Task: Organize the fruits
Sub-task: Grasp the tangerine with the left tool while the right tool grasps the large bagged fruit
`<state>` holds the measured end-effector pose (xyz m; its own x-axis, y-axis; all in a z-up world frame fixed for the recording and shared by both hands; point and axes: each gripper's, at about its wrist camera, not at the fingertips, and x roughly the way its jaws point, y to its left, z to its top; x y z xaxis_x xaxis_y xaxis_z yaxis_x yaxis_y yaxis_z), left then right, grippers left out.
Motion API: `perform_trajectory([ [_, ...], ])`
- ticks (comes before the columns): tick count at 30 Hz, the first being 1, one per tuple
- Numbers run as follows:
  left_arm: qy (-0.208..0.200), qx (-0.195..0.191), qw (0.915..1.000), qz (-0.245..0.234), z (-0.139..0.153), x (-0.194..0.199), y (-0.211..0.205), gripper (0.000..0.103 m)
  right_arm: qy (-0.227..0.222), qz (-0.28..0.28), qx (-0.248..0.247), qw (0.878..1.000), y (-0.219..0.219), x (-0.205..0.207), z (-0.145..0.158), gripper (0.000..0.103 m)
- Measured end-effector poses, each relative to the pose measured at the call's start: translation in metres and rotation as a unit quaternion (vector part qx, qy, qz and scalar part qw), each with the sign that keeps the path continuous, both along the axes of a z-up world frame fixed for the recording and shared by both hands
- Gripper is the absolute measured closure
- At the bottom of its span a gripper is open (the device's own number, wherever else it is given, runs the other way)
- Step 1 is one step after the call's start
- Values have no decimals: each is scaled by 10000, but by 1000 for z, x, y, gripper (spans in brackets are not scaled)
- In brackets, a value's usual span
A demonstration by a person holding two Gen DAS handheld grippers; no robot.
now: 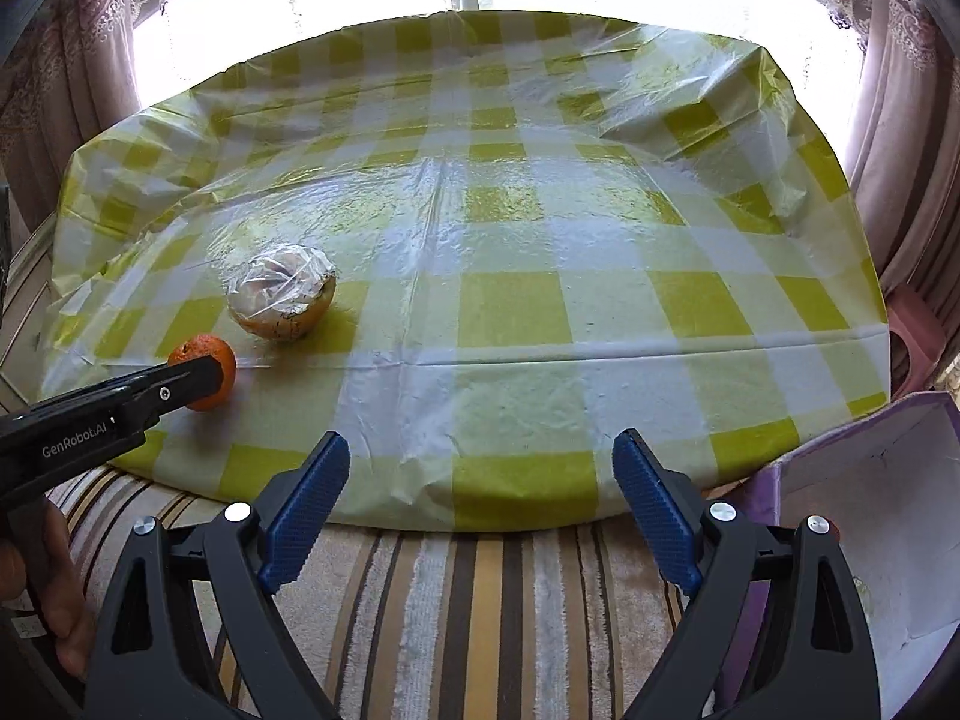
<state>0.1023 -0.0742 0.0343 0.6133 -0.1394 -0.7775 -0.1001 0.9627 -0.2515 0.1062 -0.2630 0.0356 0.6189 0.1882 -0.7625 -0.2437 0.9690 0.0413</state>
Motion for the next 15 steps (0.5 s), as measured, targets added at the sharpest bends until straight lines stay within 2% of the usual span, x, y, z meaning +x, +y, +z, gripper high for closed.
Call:
perform_trajectory([
  [7, -75, 74, 9979, 634, 0, -9, 42, 62, -49, 559, -74, 9984, 50, 24, 4, 16],
  [11, -83, 16, 9966, 816, -2, -11, 56, 62, 83, 772, 130, 9969, 75, 37, 4, 16],
  [15, -122, -2, 9957, 919, -2, -13, 63, 62, 19, 813, 183, 9965, 92, 48, 6, 16],
])
